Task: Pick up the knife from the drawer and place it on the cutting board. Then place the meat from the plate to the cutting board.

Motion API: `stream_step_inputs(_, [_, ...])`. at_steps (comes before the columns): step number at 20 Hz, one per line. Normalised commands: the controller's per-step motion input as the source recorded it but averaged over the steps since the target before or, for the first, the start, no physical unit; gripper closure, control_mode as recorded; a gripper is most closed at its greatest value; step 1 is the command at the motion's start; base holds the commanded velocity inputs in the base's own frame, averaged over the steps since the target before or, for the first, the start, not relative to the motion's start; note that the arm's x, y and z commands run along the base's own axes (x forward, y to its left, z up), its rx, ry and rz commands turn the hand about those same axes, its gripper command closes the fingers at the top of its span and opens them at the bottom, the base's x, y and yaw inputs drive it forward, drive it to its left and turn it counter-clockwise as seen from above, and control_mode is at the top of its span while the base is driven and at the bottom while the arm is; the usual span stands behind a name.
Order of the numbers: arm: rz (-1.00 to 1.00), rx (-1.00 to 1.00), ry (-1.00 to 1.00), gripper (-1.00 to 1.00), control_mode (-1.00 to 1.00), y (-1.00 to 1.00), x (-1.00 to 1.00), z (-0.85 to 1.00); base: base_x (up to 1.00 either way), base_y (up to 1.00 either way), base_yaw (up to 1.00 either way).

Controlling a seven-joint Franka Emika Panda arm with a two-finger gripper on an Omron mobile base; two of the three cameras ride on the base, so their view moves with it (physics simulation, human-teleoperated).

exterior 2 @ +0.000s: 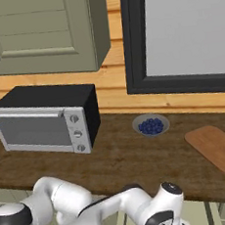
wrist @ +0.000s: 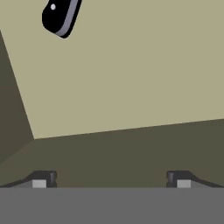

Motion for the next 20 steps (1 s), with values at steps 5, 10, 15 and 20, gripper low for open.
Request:
stream_step_inputs(5, [0.00,0.00,0.00,-1.00,-1.00,-0.05,-0.17,-0.14,0.00,0.00,0.00])
stream_step_inputs(10, [0.00,0.00,0.00,-1.00,-1.00,-0.03,-0.57,-0.07,0.00,0.00,0.00])
stream_step_inputs(15, [0.00,0.00,0.03,-1.00,-1.00,-0.06,-0.77,-0.01,0.00,0.00,0.00])
stream_step_inputs(20, [0.00,0.00,0.02,-1.00,-1.00,-0.04,-0.74,0.00,0.00,0.00,0.00])
